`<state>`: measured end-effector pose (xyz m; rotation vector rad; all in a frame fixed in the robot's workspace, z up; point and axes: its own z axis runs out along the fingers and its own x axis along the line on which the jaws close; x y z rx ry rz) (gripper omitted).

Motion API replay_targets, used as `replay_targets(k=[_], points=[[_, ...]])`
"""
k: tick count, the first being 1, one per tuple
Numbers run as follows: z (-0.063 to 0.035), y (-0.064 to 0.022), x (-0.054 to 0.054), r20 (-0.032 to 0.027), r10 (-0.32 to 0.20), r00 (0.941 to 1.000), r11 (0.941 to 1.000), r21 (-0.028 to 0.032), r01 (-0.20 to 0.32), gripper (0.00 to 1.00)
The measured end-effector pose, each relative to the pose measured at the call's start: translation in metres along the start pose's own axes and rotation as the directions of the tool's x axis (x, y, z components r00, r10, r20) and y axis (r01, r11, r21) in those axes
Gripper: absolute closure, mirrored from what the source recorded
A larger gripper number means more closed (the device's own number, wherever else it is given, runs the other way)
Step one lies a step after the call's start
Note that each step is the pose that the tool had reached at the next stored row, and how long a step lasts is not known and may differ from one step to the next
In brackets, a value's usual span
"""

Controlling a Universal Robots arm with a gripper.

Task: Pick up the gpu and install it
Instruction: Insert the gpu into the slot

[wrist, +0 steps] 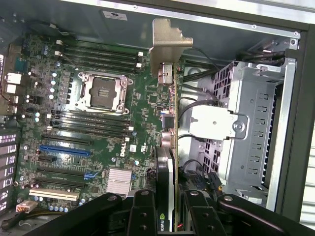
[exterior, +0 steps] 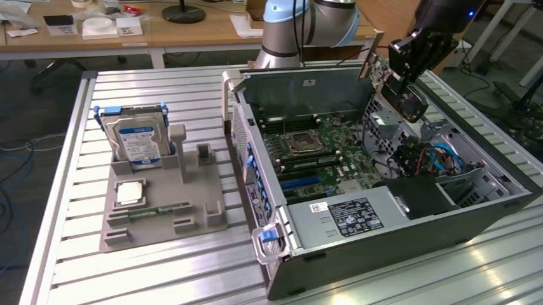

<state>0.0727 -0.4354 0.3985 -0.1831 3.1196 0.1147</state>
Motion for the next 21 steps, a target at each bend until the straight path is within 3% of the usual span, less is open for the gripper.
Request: replay_targets(k=[10, 16, 21], points=[[0.0, 0.0, 0.0001, -0.0072, -0.1, 0.9949, 0.9949, -0.0023, 0.1, 0.73], [0.0, 0.0, 0.0001, -0.0119, -0.166, 0.9861, 0.9861, -0.004, 0.166, 0.73], [0.0001, 0.0, 0.0, -0.0156, -0.221, 0.9752, 0.9754, -0.0058, 0.22, 0.73]])
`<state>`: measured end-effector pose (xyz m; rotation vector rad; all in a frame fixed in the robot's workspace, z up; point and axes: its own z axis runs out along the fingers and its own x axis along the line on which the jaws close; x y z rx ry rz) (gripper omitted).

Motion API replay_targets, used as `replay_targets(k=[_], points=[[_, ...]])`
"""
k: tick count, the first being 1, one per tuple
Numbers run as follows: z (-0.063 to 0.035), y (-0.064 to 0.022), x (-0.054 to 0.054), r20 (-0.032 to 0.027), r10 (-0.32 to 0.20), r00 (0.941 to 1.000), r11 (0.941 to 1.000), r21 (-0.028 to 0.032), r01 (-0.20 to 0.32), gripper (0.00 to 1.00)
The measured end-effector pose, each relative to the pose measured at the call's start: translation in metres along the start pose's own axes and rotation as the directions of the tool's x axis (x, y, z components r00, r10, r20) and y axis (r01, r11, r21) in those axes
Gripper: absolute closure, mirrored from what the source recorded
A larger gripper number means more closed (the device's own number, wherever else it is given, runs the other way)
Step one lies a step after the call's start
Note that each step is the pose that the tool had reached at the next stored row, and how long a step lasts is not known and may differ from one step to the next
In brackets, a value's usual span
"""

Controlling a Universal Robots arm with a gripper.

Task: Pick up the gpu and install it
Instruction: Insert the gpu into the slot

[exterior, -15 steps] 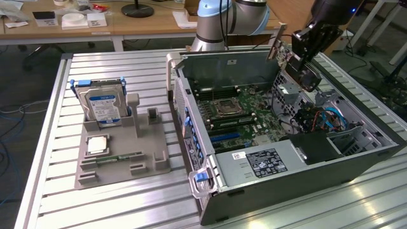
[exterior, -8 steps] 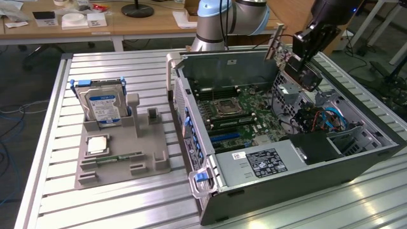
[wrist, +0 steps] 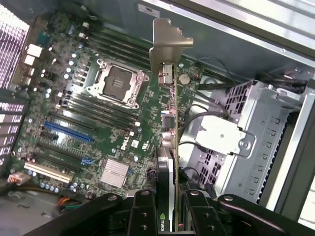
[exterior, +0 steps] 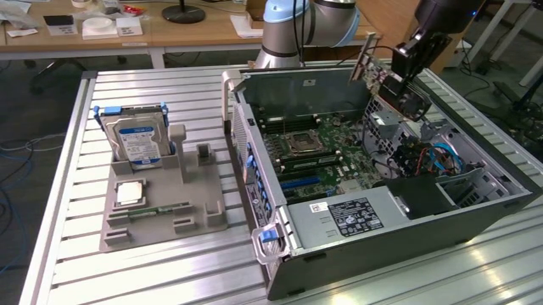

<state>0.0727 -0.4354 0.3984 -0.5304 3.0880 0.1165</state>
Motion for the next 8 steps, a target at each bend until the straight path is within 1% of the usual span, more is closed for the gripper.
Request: replay_targets(k=[4, 8], points=[[0.0001, 0.0, 0.0, -0.0033, -0.045, 0.999, 0.999, -0.001, 0.045, 0.73], [0.0002, 0.0, 0.0, -0.0062, -0.087, 0.9962, 0.9962, -0.002, 0.087, 0.73]])
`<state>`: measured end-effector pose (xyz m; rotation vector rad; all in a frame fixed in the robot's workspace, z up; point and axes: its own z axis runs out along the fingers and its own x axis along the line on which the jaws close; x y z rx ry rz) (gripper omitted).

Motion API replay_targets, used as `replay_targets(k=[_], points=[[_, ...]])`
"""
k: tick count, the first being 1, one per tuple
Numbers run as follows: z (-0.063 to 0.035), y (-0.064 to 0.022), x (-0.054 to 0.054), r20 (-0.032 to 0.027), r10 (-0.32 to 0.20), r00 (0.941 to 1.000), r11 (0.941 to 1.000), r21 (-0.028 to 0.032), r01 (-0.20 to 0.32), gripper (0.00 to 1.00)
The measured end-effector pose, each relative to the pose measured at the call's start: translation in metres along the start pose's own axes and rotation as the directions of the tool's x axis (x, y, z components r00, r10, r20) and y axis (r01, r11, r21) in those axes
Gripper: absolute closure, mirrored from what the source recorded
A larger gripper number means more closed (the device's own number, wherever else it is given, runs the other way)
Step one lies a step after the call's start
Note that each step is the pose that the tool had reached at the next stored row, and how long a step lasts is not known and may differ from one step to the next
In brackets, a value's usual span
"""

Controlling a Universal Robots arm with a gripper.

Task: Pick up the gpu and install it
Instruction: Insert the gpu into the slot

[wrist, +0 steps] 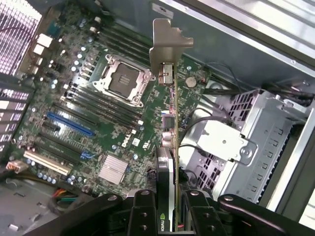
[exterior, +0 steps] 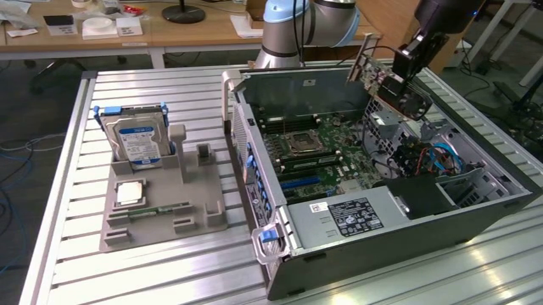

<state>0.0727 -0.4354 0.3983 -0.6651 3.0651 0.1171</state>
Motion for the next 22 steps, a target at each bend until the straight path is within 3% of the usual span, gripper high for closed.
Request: replay_targets(k=[10, 19, 20, 22], points=[[0.0002, 0.0, 0.0, -0.0072, -0.101, 0.9949, 0.9949, -0.0023, 0.101, 0.73], [0.001, 0.0001, -0.0001, -0.0157, -0.222, 0.9748, 0.9749, -0.006, 0.222, 0.73], [0.0014, 0.0, 0.0, -0.0184, -0.263, 0.9646, 0.9648, -0.0075, 0.263, 0.73], [0.0018, 0.0, 0.0, -0.02, -0.287, 0.9578, 0.958, -0.0084, 0.287, 0.73]])
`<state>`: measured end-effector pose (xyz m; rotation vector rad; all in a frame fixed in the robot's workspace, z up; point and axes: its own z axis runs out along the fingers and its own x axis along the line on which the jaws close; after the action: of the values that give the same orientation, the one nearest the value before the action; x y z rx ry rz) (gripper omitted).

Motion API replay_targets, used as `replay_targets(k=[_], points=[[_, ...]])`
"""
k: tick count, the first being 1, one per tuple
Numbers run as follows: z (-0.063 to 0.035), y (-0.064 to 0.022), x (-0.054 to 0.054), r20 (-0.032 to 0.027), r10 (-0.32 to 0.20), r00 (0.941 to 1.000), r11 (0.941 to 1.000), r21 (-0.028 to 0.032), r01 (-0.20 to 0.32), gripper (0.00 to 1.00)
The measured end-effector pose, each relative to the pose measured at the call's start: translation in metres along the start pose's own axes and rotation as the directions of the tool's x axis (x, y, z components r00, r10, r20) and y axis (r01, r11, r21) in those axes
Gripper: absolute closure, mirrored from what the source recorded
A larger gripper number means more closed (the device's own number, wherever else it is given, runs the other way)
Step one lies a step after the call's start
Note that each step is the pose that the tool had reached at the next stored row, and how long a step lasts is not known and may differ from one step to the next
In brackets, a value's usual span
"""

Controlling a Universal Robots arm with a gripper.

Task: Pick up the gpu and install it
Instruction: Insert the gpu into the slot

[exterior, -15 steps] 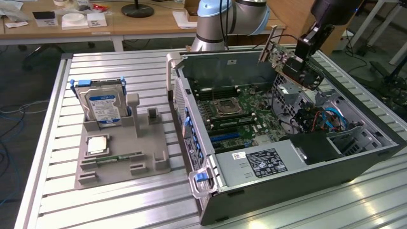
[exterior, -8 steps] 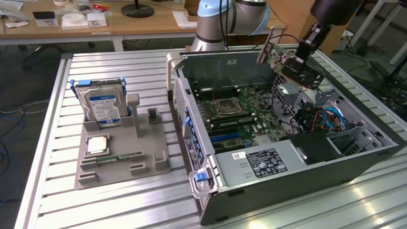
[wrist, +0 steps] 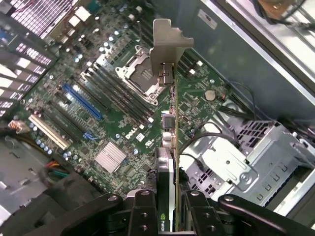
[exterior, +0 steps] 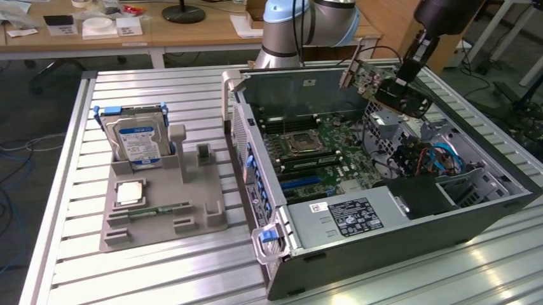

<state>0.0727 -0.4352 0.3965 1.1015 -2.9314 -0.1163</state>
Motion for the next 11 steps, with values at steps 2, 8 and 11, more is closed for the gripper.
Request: replay_targets(k=[2, 8, 11], points=[[0.0003, 0.0, 0.0, -0.0017, -0.023, 0.9997, 0.9997, -0.0004, 0.023, 0.73], [0.0009, -0.0001, 0.0, -0.007, -0.099, 0.9951, 0.9951, -0.0022, 0.099, 0.73], [0.0011, -0.0001, 0.0, -0.0093, -0.132, 0.9912, 0.9913, -0.0031, 0.132, 0.73]])
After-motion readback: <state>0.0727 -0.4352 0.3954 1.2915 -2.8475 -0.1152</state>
